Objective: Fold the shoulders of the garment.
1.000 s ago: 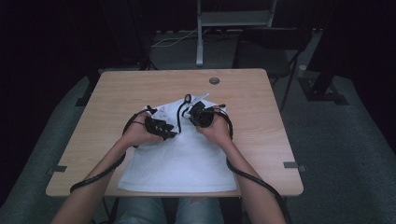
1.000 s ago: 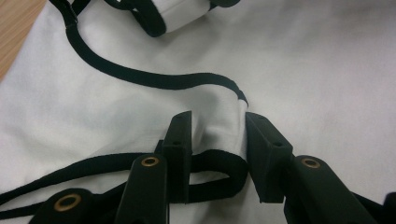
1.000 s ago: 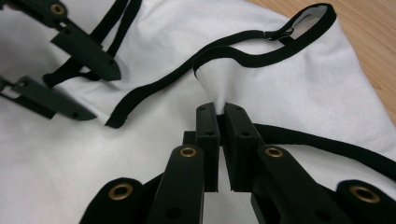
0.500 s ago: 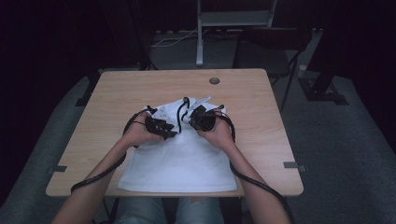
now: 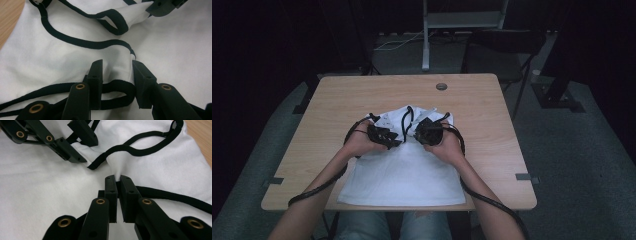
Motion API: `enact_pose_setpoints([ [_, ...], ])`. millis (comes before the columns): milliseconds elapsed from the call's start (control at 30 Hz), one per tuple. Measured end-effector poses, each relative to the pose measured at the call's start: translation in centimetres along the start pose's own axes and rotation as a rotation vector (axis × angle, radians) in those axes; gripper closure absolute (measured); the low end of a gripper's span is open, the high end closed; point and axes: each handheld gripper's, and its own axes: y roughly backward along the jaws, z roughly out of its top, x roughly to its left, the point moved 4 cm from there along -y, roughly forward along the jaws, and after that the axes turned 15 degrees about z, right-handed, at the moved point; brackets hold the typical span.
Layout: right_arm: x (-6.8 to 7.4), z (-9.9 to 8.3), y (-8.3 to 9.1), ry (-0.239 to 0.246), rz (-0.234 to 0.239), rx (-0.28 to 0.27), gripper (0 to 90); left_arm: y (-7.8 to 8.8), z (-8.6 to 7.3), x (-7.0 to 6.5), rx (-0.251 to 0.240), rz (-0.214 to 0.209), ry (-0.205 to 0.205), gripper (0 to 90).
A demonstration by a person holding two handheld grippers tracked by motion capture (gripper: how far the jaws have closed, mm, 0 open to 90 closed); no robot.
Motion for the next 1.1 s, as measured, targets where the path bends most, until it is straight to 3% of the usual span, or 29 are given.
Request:
enact_pose_setpoints([
  [433,0.5,-0.2,-0.5,0.013,0.026,0.018,84.6,0.0,0.0,0.0,-0.005,0.009,0.005,63.2],
  [800,0.6,-0.5,-0.7,-0.005,0.055,0.006,82.8,-0.1,0.0,0.1,-0.011,0.016,0.017,62.1],
  [967,0.5,-0.2,0.0,-0.022,0.071,-0.046,69.5,0.8,0.4,0.5,-0.052,0.000,0.043,57.8],
  [1100,-1.2,-0.3,2.1,-0.069,0.038,-0.120,56.3,2.5,0.5,2.5,-0.112,-0.002,0.097,52.7],
])
